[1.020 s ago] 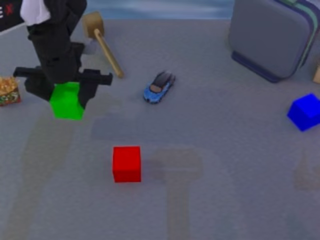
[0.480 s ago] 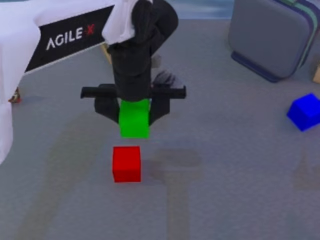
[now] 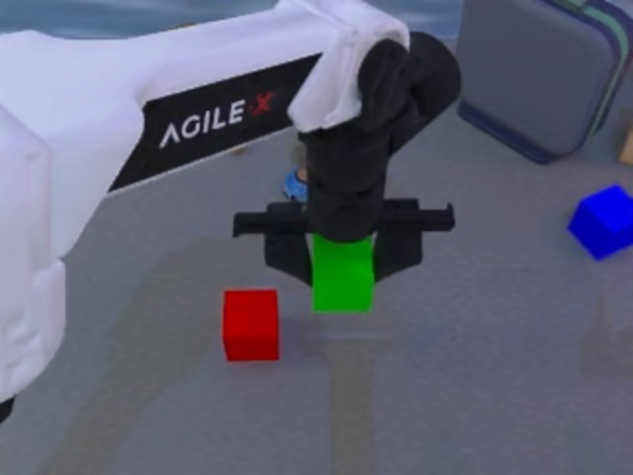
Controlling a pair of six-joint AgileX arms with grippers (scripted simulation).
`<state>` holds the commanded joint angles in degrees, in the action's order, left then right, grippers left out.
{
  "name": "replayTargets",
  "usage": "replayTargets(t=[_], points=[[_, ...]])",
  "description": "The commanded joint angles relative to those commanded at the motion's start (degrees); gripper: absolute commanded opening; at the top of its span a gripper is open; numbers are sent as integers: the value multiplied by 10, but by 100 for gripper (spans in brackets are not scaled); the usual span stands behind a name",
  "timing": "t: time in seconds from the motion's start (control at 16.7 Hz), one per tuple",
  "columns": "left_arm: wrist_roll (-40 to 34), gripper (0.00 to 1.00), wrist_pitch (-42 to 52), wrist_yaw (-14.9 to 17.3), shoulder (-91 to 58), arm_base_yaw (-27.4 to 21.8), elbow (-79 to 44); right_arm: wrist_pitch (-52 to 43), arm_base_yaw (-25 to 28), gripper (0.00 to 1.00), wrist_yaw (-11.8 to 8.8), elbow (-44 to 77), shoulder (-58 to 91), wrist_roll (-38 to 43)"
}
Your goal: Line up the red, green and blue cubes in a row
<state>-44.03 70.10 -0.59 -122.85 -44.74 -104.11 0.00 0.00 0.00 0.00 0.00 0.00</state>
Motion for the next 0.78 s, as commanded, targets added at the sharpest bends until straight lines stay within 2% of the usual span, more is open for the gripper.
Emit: replayTargets(t=[0.24,0.6,0.78], points=[[1,0,-11,0,-3,3,10,0,0,100,0,0,0,0],[1,0,-130,1,-30,0,98,0,0,100,0,0,0,0],[1,0,-142,0,-33,0,109,0,0,100,0,0,0,0]])
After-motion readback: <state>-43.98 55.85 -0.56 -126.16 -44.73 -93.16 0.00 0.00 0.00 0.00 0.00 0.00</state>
